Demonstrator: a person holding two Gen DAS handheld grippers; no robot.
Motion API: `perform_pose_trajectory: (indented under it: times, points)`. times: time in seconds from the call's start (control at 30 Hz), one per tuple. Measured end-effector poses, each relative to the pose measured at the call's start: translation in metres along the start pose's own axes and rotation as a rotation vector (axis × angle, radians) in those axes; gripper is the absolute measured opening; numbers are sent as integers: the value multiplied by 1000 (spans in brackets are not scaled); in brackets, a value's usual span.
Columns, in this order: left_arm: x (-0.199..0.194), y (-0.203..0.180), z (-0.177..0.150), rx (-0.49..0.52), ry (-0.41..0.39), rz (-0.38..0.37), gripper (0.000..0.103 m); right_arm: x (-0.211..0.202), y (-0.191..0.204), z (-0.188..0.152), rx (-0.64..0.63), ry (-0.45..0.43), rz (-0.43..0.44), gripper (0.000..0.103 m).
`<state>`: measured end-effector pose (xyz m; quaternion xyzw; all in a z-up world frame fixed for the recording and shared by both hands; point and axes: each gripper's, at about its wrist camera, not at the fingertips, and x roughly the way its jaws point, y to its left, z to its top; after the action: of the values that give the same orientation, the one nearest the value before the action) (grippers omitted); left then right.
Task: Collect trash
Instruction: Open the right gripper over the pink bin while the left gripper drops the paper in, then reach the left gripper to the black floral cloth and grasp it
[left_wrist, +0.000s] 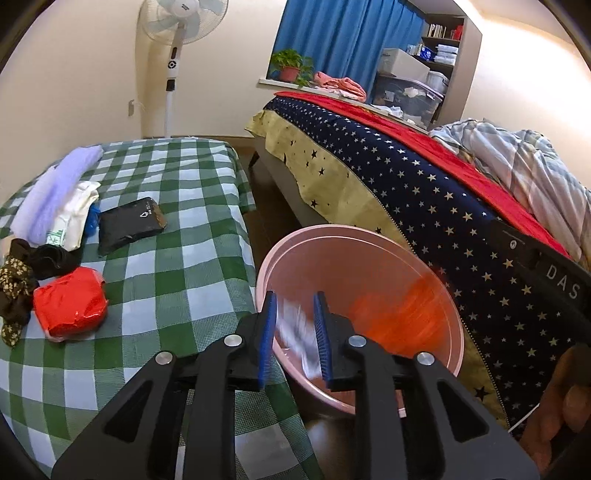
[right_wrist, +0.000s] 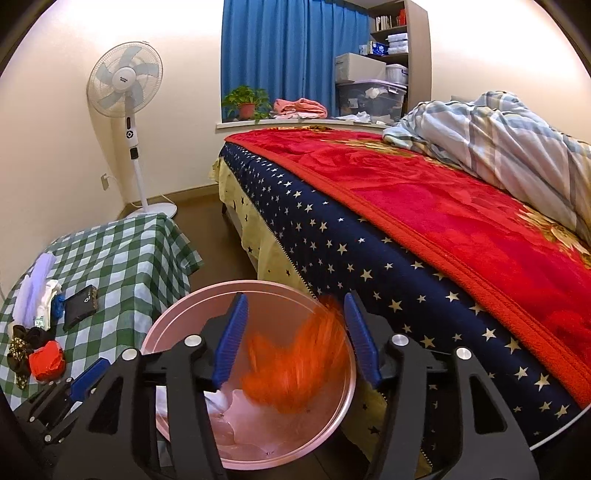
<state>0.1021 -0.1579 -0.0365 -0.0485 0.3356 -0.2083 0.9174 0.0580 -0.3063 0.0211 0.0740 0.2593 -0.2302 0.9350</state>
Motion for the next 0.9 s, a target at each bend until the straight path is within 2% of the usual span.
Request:
perform_pose_trajectory:
  times: [0.33,0.53,0.9]
  points:
    - [-22,9,5,0,-40,22,21,-15,6,0,-8,-26,40,57]
    - [-43,25,6,-16,-71,53,21,-25,19,1,-22,-48,97,57]
    - [-76,79,-3,-81,-115,176,21,-41,68,-8,-59,-62,240,57]
